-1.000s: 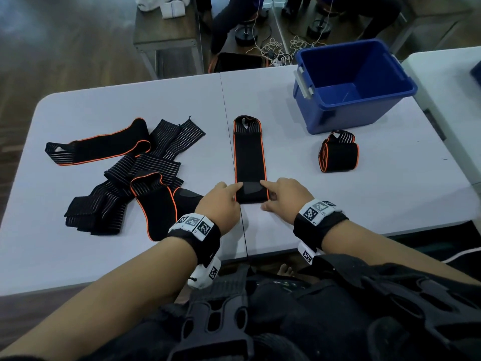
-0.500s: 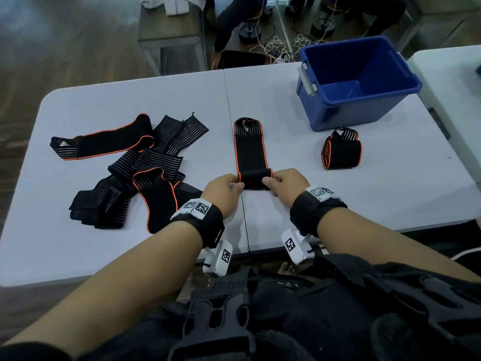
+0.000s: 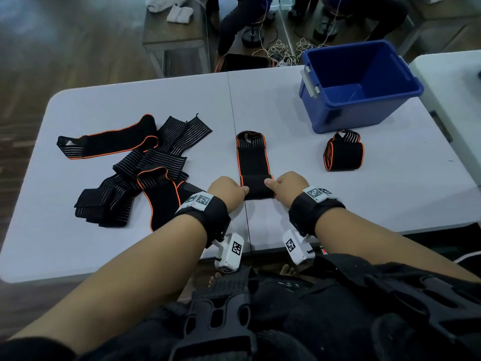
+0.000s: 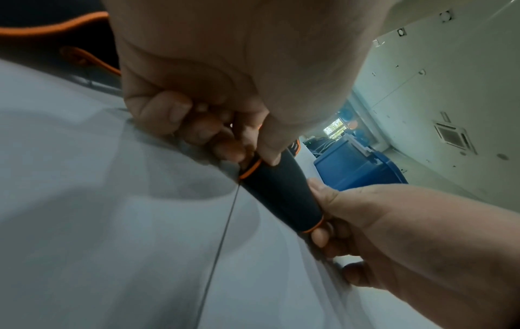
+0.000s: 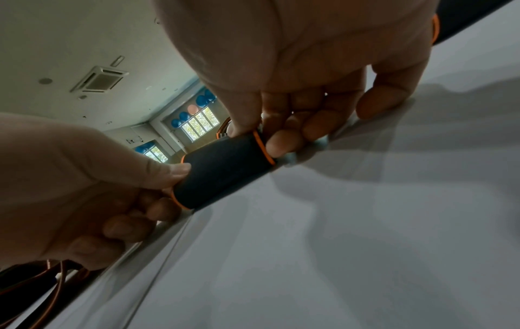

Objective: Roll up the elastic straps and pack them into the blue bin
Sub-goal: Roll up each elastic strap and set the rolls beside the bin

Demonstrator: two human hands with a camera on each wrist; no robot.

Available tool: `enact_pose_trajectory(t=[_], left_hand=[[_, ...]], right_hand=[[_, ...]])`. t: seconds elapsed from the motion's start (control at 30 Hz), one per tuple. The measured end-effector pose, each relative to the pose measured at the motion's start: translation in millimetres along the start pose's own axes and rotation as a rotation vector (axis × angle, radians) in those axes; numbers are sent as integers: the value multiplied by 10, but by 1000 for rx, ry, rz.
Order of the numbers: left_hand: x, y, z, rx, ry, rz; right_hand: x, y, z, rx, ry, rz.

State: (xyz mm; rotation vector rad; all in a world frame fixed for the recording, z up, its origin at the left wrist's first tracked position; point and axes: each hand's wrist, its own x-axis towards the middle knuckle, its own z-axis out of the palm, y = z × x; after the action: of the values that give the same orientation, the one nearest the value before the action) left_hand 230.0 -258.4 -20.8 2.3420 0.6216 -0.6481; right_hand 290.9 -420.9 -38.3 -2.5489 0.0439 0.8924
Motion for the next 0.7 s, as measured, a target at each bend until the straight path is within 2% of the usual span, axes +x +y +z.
enact_pose_trajectory(t=[0.13,0.2,0.37,0.47,0.57,0.7], left_hand=[[-39,-61,-28,-24,214,145],[-44,-108,-32,12,257,240],[-26,-133,-3,162,220,334],[-15,-246,46,173,202,357],[17,-357,41,189,171,396],[71,-404,31,157,141,358]], right_hand=[[29,-63,-12,-35,5,30],[15,-63,-12,-68,39,25],[-113,-32,-34,60,209,-174],[-125,-80,-6,-5,226,-247],[-122,-128,-41,-23,201,-240],[-158,-101,-74,-53,156,-312]])
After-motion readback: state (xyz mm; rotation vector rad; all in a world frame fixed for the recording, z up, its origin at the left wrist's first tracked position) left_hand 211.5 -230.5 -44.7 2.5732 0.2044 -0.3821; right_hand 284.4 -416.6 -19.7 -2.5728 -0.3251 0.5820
